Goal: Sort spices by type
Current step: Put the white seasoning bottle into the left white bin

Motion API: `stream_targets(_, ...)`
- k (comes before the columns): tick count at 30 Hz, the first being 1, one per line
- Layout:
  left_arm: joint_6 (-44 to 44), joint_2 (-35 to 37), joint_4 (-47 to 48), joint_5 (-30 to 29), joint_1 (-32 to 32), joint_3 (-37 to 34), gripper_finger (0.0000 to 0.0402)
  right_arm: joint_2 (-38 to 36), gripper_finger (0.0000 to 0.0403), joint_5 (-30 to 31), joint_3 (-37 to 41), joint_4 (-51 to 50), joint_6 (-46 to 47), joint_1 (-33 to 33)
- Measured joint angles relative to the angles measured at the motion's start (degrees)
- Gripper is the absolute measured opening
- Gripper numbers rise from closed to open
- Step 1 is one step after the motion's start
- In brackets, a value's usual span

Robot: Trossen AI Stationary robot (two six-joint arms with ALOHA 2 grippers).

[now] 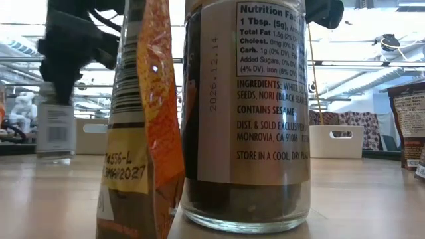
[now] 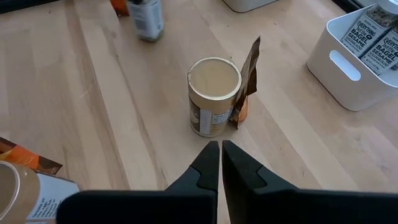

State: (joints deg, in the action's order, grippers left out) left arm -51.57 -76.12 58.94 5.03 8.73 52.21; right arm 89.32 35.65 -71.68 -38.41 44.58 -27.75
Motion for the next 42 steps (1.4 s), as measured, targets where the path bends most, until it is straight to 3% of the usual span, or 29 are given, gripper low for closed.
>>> stream_targets(7,-4.09,0.0,-1.77,-0.99,-7.07,0.0,0.0215,0.0,0.0,0.01,0.0,0.04,0.79,0.0)
stream_targets(15,-4.54,0.02,-2.95,0.44,-10.72,0.04,0.0219,0.0,0.0,0.01,0.0,0.07,2.63,-0.11)
stream_targets(37,1.15,0.02,-3.19,0.67,-12.57,0.04,0.0222,0.0,0.0,0.25,0.0,0.04,1.07,-0.11)
stream_targets(42,4.35,0.02,-4.55,-1.67,-12.37,0.04,0.0222,0.0,0.0,0.25,0.0,0.04,1.18,-0.11)
